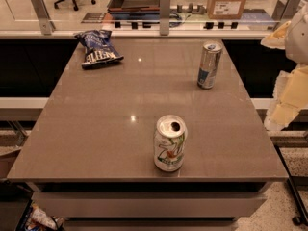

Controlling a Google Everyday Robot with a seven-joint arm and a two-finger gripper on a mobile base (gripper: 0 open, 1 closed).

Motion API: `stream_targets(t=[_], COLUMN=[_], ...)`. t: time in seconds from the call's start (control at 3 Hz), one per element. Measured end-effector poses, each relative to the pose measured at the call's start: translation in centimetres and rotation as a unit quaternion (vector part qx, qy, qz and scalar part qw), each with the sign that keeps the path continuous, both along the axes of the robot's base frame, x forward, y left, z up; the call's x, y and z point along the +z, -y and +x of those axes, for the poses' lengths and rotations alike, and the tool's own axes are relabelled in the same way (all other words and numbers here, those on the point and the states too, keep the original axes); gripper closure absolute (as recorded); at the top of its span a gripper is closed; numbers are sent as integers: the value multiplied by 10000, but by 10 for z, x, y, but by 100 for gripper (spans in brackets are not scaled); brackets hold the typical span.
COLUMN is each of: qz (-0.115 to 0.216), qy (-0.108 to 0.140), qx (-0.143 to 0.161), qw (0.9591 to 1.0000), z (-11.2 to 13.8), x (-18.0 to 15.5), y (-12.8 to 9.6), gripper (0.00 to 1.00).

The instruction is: Move 7up can near blue chip bag

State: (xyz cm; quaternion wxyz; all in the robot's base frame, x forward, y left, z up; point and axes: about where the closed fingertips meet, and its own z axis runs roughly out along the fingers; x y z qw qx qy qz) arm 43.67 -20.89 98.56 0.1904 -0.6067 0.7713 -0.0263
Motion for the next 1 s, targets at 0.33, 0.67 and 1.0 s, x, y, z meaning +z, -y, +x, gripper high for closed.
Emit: stream_targets(t=[0.33,0.67,1.0], qz=[657,1504,2298], qy=[-35,-68,-81], qx=[264,587,864], qw=[9975,9869,9694], z=[2,0,-5], x=[-16,-34,-50], y=[-2,-17,-32], gripper=[0,0,0])
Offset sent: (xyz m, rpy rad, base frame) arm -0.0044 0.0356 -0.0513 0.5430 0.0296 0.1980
